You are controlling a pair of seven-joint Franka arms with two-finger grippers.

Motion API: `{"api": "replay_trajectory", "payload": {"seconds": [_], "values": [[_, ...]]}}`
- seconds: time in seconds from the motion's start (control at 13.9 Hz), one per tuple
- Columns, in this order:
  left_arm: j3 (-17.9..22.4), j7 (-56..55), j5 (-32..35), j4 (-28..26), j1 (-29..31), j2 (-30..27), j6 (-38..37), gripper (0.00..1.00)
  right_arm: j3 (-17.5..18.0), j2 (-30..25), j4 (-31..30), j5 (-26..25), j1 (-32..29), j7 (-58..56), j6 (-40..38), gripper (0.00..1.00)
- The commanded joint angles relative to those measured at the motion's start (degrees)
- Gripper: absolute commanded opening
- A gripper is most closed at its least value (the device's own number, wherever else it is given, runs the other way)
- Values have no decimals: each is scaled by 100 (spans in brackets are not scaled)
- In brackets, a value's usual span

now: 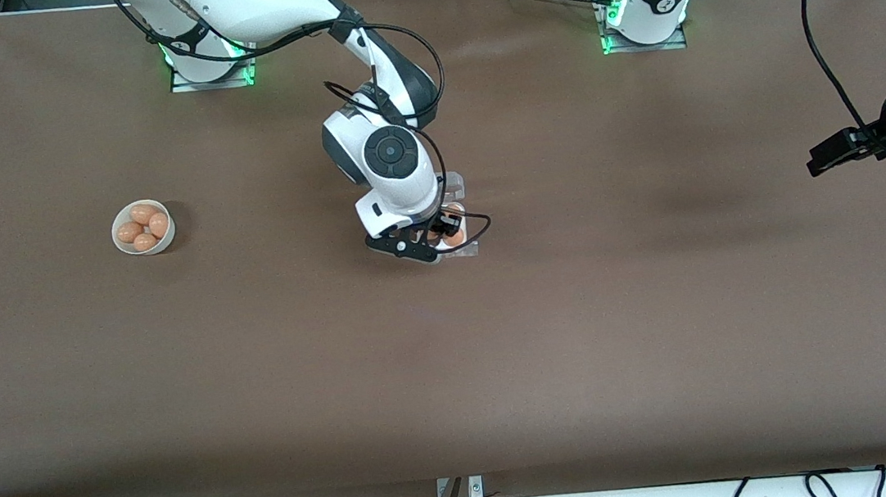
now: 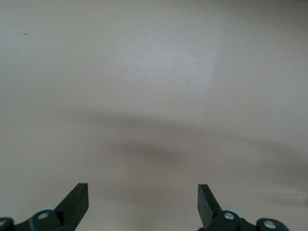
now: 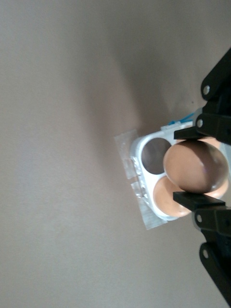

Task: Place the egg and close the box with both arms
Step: 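Release the egg into the box while the left gripper reaches the lid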

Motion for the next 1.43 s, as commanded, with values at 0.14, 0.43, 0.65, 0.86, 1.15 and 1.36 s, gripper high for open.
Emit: {"api": "replay_trajectory", "payload": {"seconds": [0.14, 0.43, 0.65, 0.86, 1.15, 1.36], "values": [[-37, 14, 107, 141, -36, 56, -205, 100, 77, 228, 188, 111, -19, 13, 60, 17], [-221, 14, 115, 150, -194, 56, -549, 100, 86, 307, 188, 120, -37, 21, 183, 17], [-274, 5, 106, 150, -290, 56, -680, 100, 86, 342, 188, 128, -45, 30, 183, 31], [-581, 14, 97, 159, -335, 56, -829, 100, 78, 334, 188, 225, -124, -5, 174, 100], [-1082, 5, 97, 150, -370, 99, -1058, 100, 43, 264, 214, 199, -256, -14, 130, 100], [-1398, -204, 97, 141, -370, 126, -1382, 94, 51, 167, 258, 208, -703, -233, 8, 100]]}}
